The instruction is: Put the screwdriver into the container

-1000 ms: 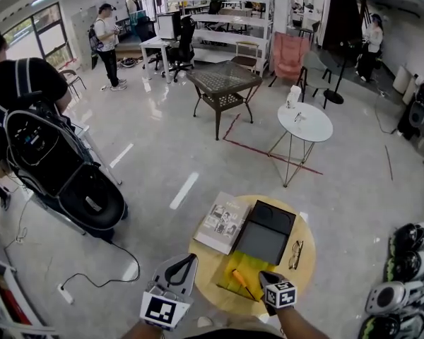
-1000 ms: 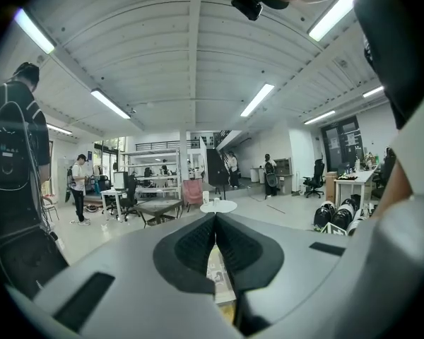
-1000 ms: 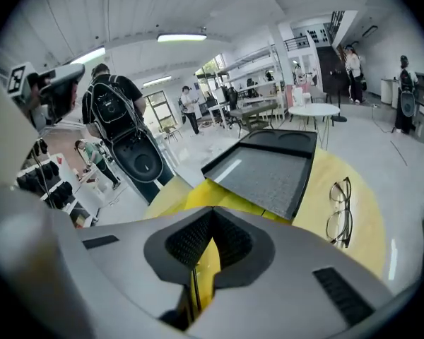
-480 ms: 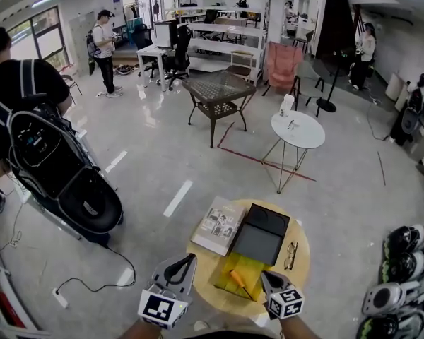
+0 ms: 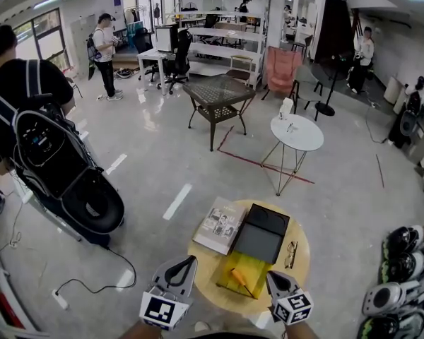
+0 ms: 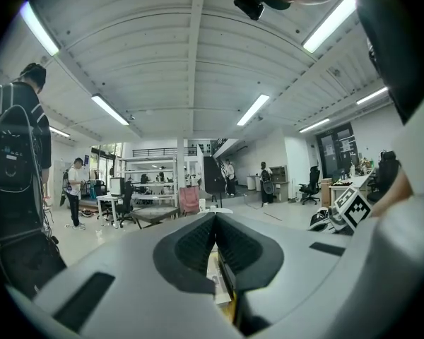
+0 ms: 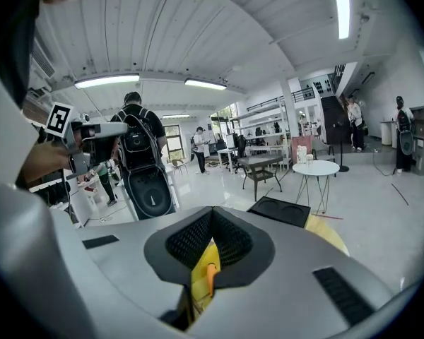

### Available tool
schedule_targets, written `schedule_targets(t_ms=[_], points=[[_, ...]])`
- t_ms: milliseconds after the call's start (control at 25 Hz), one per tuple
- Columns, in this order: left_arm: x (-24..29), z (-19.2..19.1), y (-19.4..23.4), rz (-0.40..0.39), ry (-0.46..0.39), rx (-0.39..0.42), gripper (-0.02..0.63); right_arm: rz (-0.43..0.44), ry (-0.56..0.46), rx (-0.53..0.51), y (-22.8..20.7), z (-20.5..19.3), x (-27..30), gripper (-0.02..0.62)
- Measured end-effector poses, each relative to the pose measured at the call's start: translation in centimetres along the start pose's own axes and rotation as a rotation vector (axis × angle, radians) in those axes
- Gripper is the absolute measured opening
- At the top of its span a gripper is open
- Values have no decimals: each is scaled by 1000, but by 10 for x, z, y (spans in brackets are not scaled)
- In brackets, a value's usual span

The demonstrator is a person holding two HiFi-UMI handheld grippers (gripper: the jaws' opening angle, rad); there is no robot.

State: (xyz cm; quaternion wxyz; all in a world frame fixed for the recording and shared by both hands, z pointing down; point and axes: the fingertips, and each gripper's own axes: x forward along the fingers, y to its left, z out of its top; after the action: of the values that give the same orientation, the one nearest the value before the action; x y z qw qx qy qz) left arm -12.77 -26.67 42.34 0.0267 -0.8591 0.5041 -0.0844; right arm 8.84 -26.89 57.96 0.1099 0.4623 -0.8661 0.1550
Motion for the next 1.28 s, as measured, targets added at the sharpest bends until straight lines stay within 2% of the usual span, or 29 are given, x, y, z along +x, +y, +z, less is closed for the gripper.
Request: schedule_targets(t_ms=[160,360,720,920,1200,1280], points=[[-5,5,0,3,-3,3,16,10,-39,-32,9,27,-14,14],[-14,1,2,43,11,38,16,24,-89,-50,27,51,-26,14],[-32,7,-13,9,-12,47,17,26,-156,-84,61,80,-58,14],[-47,13,-18,11,-63,46,17,24,-188,-95,77,89,-74,14],[-66,10,-24,19,-66,77,17,20,-224,-107,95,91,-93,12],[-71,9,-27,15,-48,106,17,20,-235,-110,100,94,-99,12]])
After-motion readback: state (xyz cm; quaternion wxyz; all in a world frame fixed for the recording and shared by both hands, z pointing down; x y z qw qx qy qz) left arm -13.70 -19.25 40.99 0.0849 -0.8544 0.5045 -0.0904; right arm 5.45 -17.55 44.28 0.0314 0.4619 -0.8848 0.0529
